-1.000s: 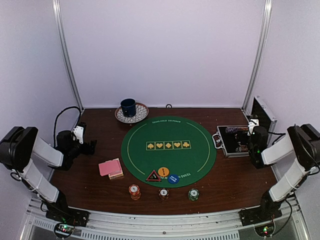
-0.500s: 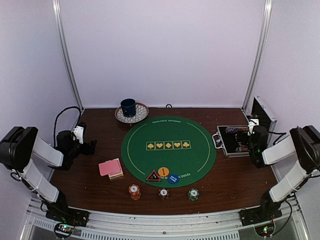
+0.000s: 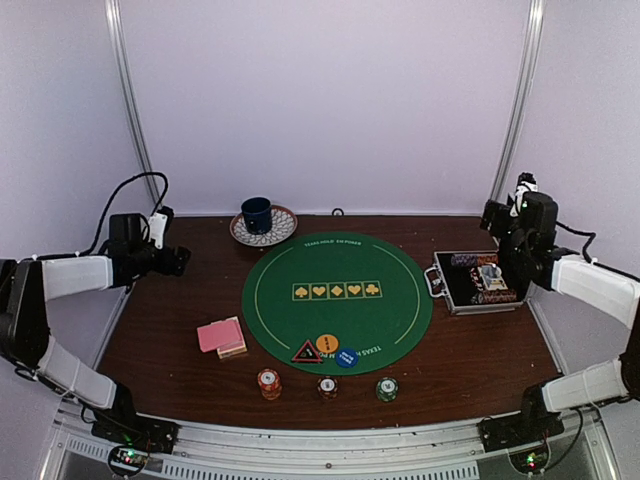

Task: Distribute texas hold em gaming equipment

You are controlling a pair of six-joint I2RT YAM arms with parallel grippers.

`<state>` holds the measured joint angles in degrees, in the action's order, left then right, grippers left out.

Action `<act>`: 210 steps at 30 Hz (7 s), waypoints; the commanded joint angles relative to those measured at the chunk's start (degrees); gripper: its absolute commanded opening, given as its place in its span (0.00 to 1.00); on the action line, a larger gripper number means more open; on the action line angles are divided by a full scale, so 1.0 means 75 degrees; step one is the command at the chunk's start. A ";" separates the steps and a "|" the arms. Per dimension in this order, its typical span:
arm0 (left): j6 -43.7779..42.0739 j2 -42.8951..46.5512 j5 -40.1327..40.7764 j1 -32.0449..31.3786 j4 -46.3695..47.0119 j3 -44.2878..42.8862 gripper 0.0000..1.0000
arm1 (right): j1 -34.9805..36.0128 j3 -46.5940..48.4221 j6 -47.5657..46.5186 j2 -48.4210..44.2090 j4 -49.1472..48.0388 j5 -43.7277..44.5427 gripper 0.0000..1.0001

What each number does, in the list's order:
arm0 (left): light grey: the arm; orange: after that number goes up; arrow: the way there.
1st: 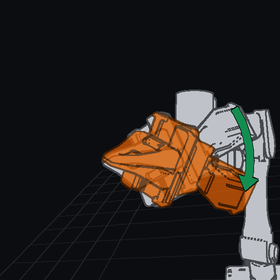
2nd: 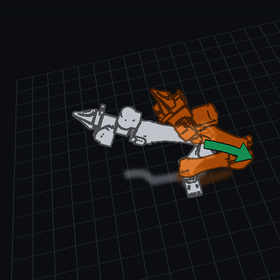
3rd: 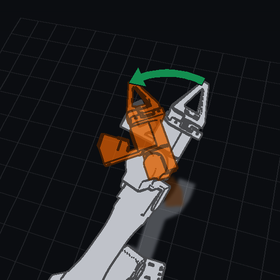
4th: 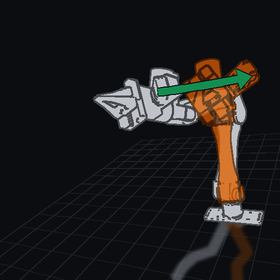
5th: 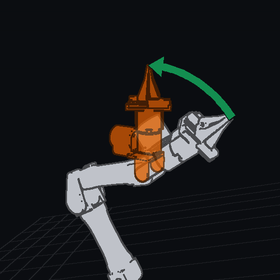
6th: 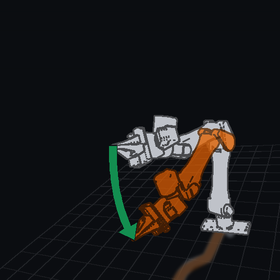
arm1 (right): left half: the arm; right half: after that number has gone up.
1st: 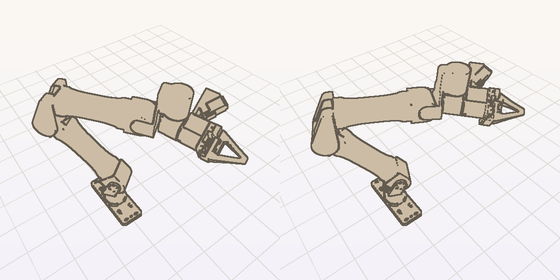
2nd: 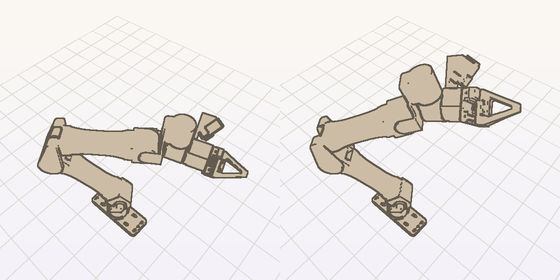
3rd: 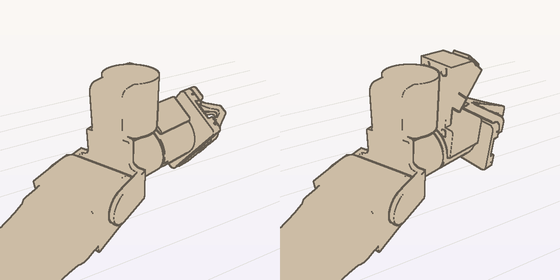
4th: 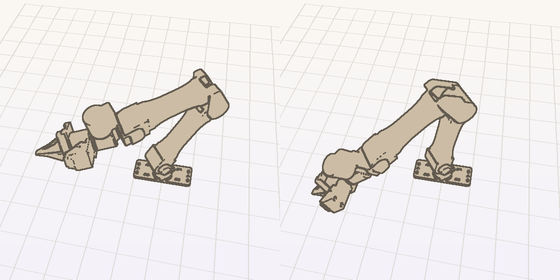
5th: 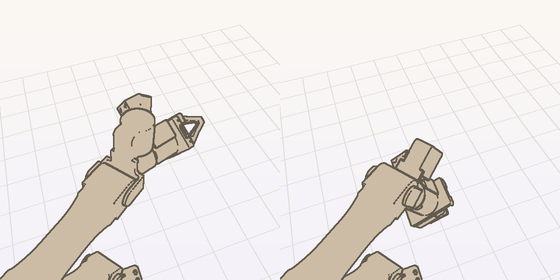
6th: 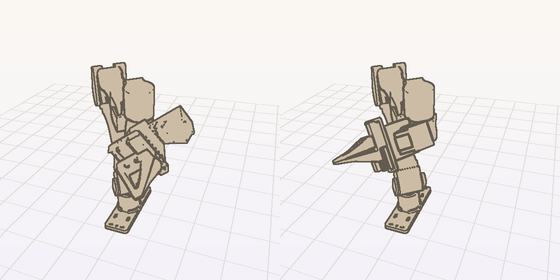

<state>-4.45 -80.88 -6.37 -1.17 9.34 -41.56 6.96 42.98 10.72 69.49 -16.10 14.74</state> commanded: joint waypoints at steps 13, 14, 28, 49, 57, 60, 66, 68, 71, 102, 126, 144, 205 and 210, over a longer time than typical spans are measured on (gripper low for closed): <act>-0.0184 0.0733 -0.0572 0.0442 -0.5500 -0.2403 0.98 | 0.3987 0.3065 0.0260 0.2116 0.4881 -0.2019 0.89; -0.0226 0.0764 -0.0611 0.0457 -0.5604 -0.2424 0.98 | 0.4366 0.3157 0.0242 0.2264 0.4976 -0.1849 0.88; -0.0722 0.1232 -0.1056 0.0460 -0.6658 -0.2740 0.98 | 0.7481 0.4999 0.0193 0.5504 0.5570 -0.2514 0.50; -0.0591 0.1338 -0.1445 0.0454 -0.6985 -0.2945 0.98 | 0.7745 0.5166 -0.0013 0.6337 0.5897 -0.2424 0.34; -0.0556 0.1304 -0.1505 0.0455 -0.7047 -0.3088 0.98 | 0.7756 0.5196 -0.0081 0.6473 0.5925 -0.2346 0.27; -0.0544 0.1316 -0.1508 0.0457 -0.7090 -0.3141 0.98 | 0.7756 0.5413 -0.0120 0.6651 0.5987 -0.2337 0.23; -0.0532 0.1319 -0.1573 0.0450 -0.7229 -0.3318 0.98 | 0.7756 0.5838 -0.0204 0.6968 0.6151 -0.2163 0.27; -0.0518 0.1323 -0.1610 0.0456 -0.7254 -0.3361 0.98 | 0.7756 0.5899 -0.0209 0.7016 0.6171 -0.2134 0.31; -0.0501 0.1316 -0.1642 0.0454 -0.7260 -0.3383 0.98 | 0.7764 0.5899 -0.0176 0.7055 0.6066 -0.2003 0.31; -0.0450 0.1310 -0.2010 0.0460 -0.7550 -0.3621 0.98 | 0.7994 0.5329 0.0025 0.6611 0.6049 -0.1586 0.22; -0.0450 0.1255 -0.2036 0.0454 -0.7617 -0.3695 0.98 | 0.7597 0.8818 -0.0053 0.9013 0.6688 -0.0748 0.17; -0.0476 0.1254 -0.2112 0.0459 -0.7648 -0.3523 0.98 | 0.7087 1.1323 -0.0440 0.9851 0.7459 -0.0788 0.45; -0.0595 0.1427 -0.2412 0.0450 -0.8044 -0.3809 0.97 | 0.6610 0.5966 0.1055 0.7299 0.6081 -0.0622 0.39; -0.0609 0.1396 -0.2424 0.0450 -0.8046 -0.3793 0.98 | 0.6229 0.6323 0.0904 0.7530 0.6184 -0.0646 0.42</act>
<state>-8.51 -71.24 -24.25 1.89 -51.16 -68.16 56.12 88.68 18.74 123.37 28.49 7.92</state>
